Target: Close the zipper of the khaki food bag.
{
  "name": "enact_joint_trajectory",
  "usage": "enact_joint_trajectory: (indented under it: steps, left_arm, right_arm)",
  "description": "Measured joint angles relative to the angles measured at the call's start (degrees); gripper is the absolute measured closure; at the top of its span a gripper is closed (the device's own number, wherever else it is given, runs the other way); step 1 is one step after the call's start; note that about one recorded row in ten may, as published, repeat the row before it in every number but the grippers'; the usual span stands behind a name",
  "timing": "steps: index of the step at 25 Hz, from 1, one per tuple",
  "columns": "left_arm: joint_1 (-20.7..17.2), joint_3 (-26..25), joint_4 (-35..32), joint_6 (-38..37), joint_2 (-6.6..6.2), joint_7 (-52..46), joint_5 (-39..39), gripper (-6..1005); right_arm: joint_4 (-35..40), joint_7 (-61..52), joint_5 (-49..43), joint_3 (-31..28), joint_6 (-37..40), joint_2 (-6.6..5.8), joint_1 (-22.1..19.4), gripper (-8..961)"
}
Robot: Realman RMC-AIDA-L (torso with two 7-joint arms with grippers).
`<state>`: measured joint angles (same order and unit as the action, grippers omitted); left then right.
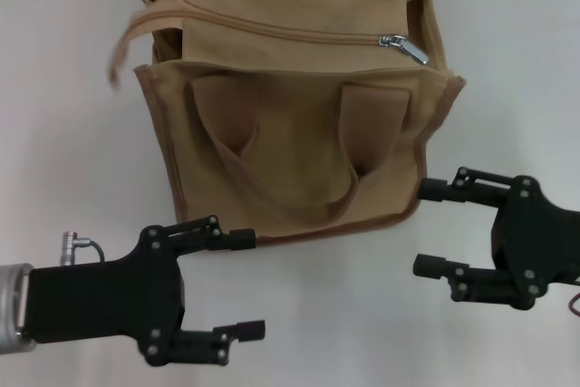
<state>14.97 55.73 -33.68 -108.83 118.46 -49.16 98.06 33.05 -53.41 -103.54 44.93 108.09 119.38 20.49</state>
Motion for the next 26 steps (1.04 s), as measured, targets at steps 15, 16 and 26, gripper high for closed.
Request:
enact_joint_trajectory:
  steps: [15,16,26]
  left_arm:
    - [0.0,0.4,2.0,5.0,-0.19,2.4,0.6,175]
    - [0.0,0.3,2.0,5.0,-0.22,2.4,0.8,175]
    - [-0.1,0.1,2.2,4.7,-0.15,2.4,1.1,175]
  right_arm:
    - [-2.3,0.2,-1.0,3.5,-6.3,0.01,0.3,214]
    - [-2.2,0.2,-1.0,3.5,-6.3,-0.01,0.2,214]
    - [-2.6,-0.4,-1.1,3.5,-6.3,-0.02,0.3,214]
